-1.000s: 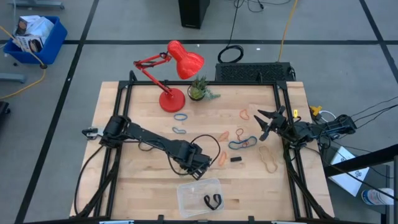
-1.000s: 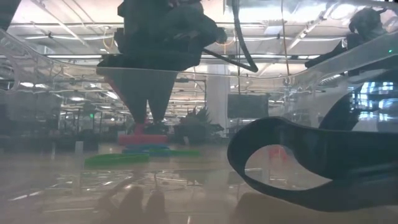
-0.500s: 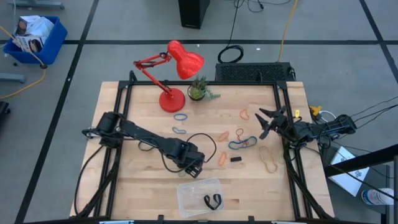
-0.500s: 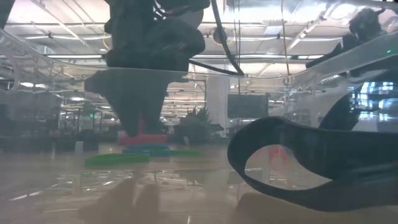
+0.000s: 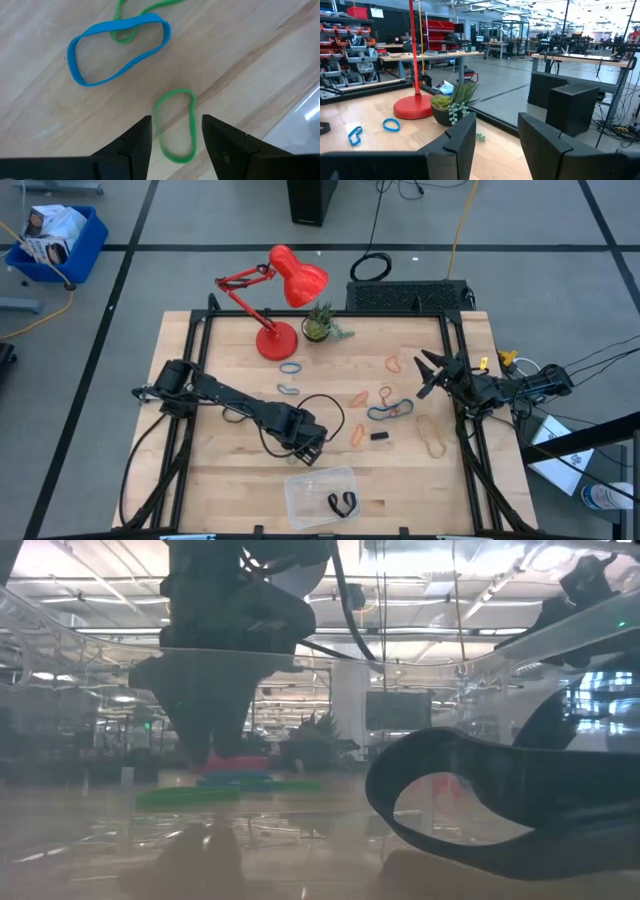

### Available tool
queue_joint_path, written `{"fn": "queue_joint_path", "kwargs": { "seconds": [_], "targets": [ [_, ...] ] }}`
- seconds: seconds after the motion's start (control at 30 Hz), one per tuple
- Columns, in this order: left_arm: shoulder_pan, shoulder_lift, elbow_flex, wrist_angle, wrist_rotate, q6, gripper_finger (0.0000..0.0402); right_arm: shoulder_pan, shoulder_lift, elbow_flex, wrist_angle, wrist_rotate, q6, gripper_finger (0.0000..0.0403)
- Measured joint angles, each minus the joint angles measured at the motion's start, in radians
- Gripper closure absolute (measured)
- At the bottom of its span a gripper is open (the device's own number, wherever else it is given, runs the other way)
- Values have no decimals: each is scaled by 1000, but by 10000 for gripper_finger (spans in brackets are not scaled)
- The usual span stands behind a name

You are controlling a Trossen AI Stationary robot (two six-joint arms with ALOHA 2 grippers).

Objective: Pick and place rubber bands into bin
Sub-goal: Put the green rubber band into the transparent bin

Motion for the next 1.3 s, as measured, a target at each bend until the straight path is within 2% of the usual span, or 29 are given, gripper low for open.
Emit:
{"fn": "queue_joint_path", "kwargs": {
  "seconds": [0.43, 0.83, 1.3],
  "targets": [
    [1, -4, -124, 141, 36, -15, 222, 0, 0, 0, 0, 2, 2, 259],
    [5, -3, -126, 110, 36, 24, 222, 0, 0, 0, 0, 3, 2, 259],
    [-16, -1, -126, 36, 24, -91, 230, 0, 0, 0, 0, 1, -15, 259]
  ]
}}
